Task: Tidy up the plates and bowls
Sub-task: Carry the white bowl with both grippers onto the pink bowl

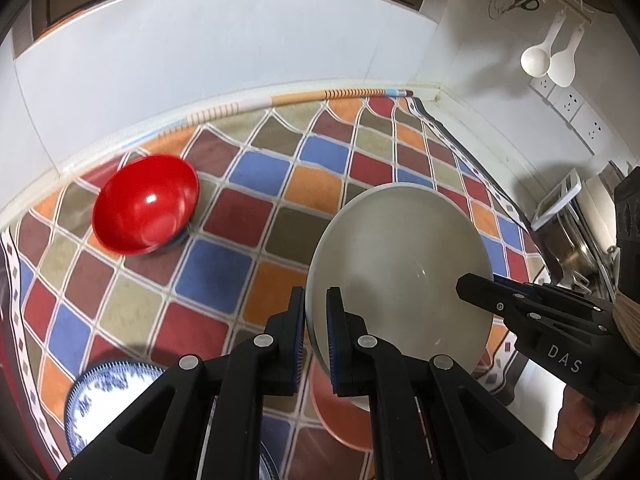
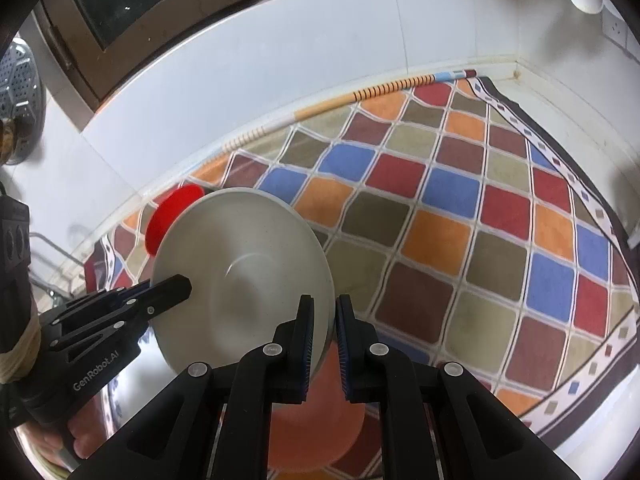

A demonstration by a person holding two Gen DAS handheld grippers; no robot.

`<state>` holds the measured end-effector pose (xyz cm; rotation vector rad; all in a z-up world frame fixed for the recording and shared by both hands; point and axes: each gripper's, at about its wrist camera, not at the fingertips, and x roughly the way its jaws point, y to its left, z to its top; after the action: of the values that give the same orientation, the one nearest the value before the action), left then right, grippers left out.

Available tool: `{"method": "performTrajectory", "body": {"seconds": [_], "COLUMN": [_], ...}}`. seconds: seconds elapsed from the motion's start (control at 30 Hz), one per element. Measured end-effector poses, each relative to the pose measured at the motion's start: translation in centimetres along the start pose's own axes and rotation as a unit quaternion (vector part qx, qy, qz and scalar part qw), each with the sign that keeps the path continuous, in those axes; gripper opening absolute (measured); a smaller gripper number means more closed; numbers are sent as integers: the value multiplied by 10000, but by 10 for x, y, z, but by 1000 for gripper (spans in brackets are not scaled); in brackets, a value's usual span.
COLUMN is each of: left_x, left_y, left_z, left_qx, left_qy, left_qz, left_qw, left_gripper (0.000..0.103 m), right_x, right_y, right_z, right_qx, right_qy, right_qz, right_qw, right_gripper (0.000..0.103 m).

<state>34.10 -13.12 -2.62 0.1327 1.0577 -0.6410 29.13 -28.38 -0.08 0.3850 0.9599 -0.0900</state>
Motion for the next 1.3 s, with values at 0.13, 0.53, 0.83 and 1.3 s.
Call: {"method": "performTrajectory", "body": {"seconds": [0.13, 0.53, 0.83, 1.3], "left_x": [1, -1, 9, 26], "left_y": [-2, -7, -5, -3], "left_z": [-14, -39, -51, -55], "left_qx": [-35, -85, -177, -156], "left_qy": [119, 312, 519, 716], "left_qz": [-35, -89, -96, -57], "left_qw": [9999, 9994, 9985, 9973], "left_gripper": [10, 10, 11, 14], "right_x": [-3, -9, -6, 10], "right_y": [-1, -5, -8, -12], "right_z": [-15, -46, -59, -66], "right_qx": [24, 101, 186, 188], "right_qy": [78, 230, 368, 513], "right_qz": [-15, -75, -60, -83], "right_qw": [10000, 9997, 9991, 9985], "right_gripper": [13, 13, 13, 13]}}
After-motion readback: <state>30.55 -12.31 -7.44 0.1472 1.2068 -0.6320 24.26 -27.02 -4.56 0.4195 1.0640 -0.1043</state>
